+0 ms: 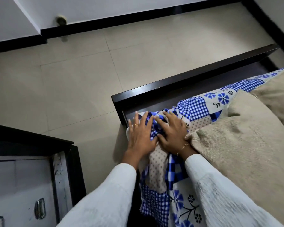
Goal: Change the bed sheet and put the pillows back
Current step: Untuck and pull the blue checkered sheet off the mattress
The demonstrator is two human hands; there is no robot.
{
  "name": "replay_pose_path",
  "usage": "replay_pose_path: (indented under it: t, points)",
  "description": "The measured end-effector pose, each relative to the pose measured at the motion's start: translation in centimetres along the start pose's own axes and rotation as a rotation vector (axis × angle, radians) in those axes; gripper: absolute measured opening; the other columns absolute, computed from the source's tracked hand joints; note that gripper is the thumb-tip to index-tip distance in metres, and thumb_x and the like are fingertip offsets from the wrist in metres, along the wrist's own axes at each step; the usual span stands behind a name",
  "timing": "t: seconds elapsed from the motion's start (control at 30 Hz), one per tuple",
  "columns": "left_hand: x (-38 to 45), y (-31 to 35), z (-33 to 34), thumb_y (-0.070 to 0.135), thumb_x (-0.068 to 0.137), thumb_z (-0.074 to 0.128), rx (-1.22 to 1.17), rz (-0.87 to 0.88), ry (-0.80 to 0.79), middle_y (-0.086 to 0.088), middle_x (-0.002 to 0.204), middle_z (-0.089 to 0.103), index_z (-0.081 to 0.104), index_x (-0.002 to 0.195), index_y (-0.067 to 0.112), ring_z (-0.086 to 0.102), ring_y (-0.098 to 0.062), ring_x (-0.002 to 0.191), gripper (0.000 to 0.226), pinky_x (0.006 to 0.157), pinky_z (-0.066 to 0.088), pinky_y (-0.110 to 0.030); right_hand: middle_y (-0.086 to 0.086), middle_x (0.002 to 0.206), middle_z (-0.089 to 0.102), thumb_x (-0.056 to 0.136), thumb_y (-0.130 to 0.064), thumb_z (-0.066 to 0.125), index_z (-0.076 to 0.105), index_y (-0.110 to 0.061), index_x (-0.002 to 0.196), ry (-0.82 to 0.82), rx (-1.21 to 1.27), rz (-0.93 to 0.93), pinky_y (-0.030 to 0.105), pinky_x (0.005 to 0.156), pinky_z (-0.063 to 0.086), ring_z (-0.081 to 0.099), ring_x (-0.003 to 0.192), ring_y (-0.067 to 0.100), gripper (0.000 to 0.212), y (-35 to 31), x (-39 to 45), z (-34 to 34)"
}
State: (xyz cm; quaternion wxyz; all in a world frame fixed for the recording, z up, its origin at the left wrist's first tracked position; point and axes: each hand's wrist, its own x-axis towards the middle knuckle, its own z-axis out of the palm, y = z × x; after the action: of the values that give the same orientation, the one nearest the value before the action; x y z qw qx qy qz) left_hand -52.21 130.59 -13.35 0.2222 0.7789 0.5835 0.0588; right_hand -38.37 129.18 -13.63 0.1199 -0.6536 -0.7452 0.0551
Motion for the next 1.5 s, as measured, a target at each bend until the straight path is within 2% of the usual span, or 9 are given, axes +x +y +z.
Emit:
replay_pose_path:
  t: [0.1, 0.23, 0.33, 0.7, 1.0, 1.1, 1.17, 1.33, 1.5]
  points:
    - [0.6, -1.6, 0.7, 0.038, 0.093, 0.046, 0.036, 0.028, -0.178, 0.000, 0.157, 0.009, 0.015, 0.149, 0.016, 0.001, -0.027, 0.145, 0.068, 0.116, 0.002, -0.043, 0.006, 0.133, 0.055, 0.078, -0.044, 0.038, 0.046, -0.031, 0.128, -0.101, -0.148, -0.090, 0.049, 0.091, 0.040, 0.047, 0.126, 0.031, 0.052, 0.2, 0.8, 1.7]
    - [0.6, -0.6, 2.6, 0.012, 0.083, 0.056, -0.101, 0.063, 0.049, -0.020, 0.131, 0.054, 0.059, 0.121, -0.001, 0.049, -0.040, 0.123, 0.040, 0.106, 0.031, -0.052, 0.010, 0.102, 0.071, 0.075, -0.025, 0.041, 0.072, -0.011, 0.099, -0.008, 0.007, -0.195, 0.034, 0.067, 0.055, 0.068, 0.095, 0.030, 0.042, 0.1, 1.6, 1.9]
    - [0.4, 1.3, 3.8, 0.000, 0.071, 0.060, -0.144, 0.070, 0.228, -0.020, 0.108, 0.068, 0.068, 0.102, -0.003, 0.066, -0.036, 0.099, 0.032, 0.088, 0.046, -0.055, 0.012, 0.078, 0.071, 0.073, -0.015, 0.043, 0.072, -0.001, 0.085, 0.110, 0.074, -0.154, 0.023, 0.069, 0.043, 0.070, 0.069, 0.025, 0.034, 0.1, 1.3, 1.7]
    - [-2.6, 14.9, 2.3, 0.009, 0.091, 0.052, -0.547, 0.014, 0.231, -0.015, 0.091, 0.070, 0.061, 0.114, 0.004, 0.066, -0.031, 0.075, 0.025, 0.064, 0.049, -0.035, 0.008, 0.058, 0.054, 0.074, -0.008, 0.047, 0.067, -0.003, 0.072, 0.340, -0.192, 0.091, 0.027, 0.043, 0.038, 0.054, 0.049, 0.023, 0.021, 5.0, -4.3, -6.6]
    - [-3.5, 16.4, -3.3, 0.021, 0.094, 0.045, -0.352, 0.090, 0.126, -0.013, 0.100, 0.068, 0.058, 0.120, 0.010, 0.065, -0.032, 0.089, 0.031, 0.070, 0.049, -0.036, 0.007, 0.067, 0.063, 0.074, -0.015, 0.045, 0.072, -0.009, 0.083, 0.290, -0.142, 0.207, 0.033, 0.062, 0.051, 0.062, 0.061, 0.026, 0.029, 4.1, -4.8, -11.3]
    - [-1.9, 13.1, -5.2, 0.026, 0.095, 0.035, -0.157, 0.062, -0.033, -0.013, 0.127, 0.056, 0.054, 0.125, 0.009, 0.046, -0.035, 0.125, 0.039, 0.090, 0.046, -0.040, 0.006, 0.102, 0.068, 0.078, -0.033, 0.038, 0.071, -0.017, 0.099, 0.024, 0.025, 0.429, 0.067, 0.091, 0.034, 0.058, 0.111, 0.025, 0.043, 0.9, -2.3, -12.1]
    - [-0.8, 11.0, -6.4, 0.025, 0.097, 0.036, 0.001, 0.086, -0.210, -0.010, 0.146, 0.037, 0.045, 0.134, 0.012, 0.017, -0.030, 0.142, 0.040, 0.108, 0.029, -0.042, 0.007, 0.134, 0.051, 0.088, -0.032, 0.039, 0.058, -0.015, 0.124, -0.127, 0.273, 0.629, 0.064, 0.106, 0.013, 0.034, 0.136, 0.024, 0.044, -1.3, -0.9, -12.2]
    - [3.4, 7.3, -11.1, 0.020, 0.099, 0.037, 0.096, 0.192, -0.272, -0.009, 0.155, 0.017, 0.027, 0.144, 0.008, 0.001, -0.027, 0.145, 0.047, 0.116, 0.011, -0.037, 0.018, 0.130, 0.052, 0.091, -0.010, 0.041, 0.058, -0.002, 0.121, 0.061, 0.480, 0.790, 0.046, 0.108, 0.028, 0.045, 0.125, 0.031, 0.035, -6.3, 3.2, -12.0]
    - [8.7, 4.3, -17.1, 0.018, 0.098, 0.040, 0.100, 0.403, -0.217, -0.010, 0.153, 0.024, 0.028, 0.143, 0.008, 0.005, -0.027, 0.145, 0.048, 0.117, 0.015, -0.036, 0.015, 0.122, 0.060, 0.081, -0.014, 0.044, 0.065, -0.006, 0.110, 0.150, 0.236, 0.770, 0.059, 0.102, 0.030, 0.046, 0.127, 0.035, 0.037, -8.4, 10.5, -12.9]
